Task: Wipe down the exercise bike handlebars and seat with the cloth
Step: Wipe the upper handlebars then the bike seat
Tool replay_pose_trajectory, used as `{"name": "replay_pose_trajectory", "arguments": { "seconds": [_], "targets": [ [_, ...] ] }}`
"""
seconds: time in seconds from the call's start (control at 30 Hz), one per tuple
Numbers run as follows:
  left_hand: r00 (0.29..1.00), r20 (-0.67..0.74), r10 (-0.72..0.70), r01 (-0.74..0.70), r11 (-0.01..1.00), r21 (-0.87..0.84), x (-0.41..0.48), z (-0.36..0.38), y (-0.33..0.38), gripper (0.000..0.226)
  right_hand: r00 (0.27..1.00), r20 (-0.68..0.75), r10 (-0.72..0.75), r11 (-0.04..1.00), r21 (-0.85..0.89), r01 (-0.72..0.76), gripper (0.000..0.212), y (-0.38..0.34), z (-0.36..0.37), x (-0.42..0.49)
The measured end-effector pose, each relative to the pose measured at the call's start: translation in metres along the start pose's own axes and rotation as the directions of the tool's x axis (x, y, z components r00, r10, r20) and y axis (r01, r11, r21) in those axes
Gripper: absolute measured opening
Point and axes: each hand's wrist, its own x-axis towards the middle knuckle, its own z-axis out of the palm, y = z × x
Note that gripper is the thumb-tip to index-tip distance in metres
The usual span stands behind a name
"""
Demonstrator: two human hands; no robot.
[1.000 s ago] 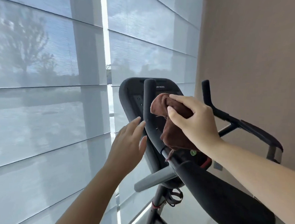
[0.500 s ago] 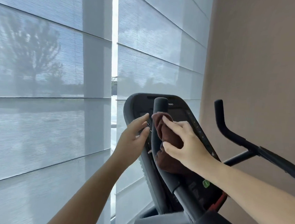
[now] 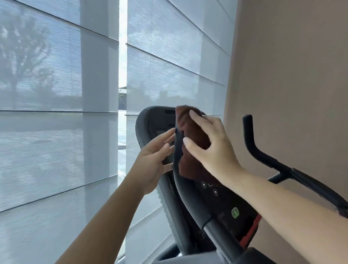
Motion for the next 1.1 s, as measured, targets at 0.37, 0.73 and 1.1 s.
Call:
{"name": "replay_pose_trajectory", "arguments": {
  "seconds": [0.37, 0.73, 1.1],
  "targets": [
    [0.978, 0.208, -0.011, 0.056, 0.976, -0.212, 0.011, -0.021, -0.014, 0.039, 0.867, 0.383, 0.319, 0.932, -0.29, -0.215, 0.061, -0.018, -0.02, -0.053],
    [0.96, 0.278, -0.026, 0.114, 0.945, -0.306, 0.019, -0.033, -0.018, 0.035, 0.916, -0.358, 0.182, 0.969, -0.092, -0.228, 0.049, -0.027, 0.014, -0.007],
    [0.937, 0.347, -0.038, 0.175, 0.911, -0.374, 0.03, -0.043, -0.03, 0.032, 0.938, 0.083, 0.338, 0.66, -0.731, -0.173, 0.061, -0.044, 0.023, -0.063]
  ]
}}
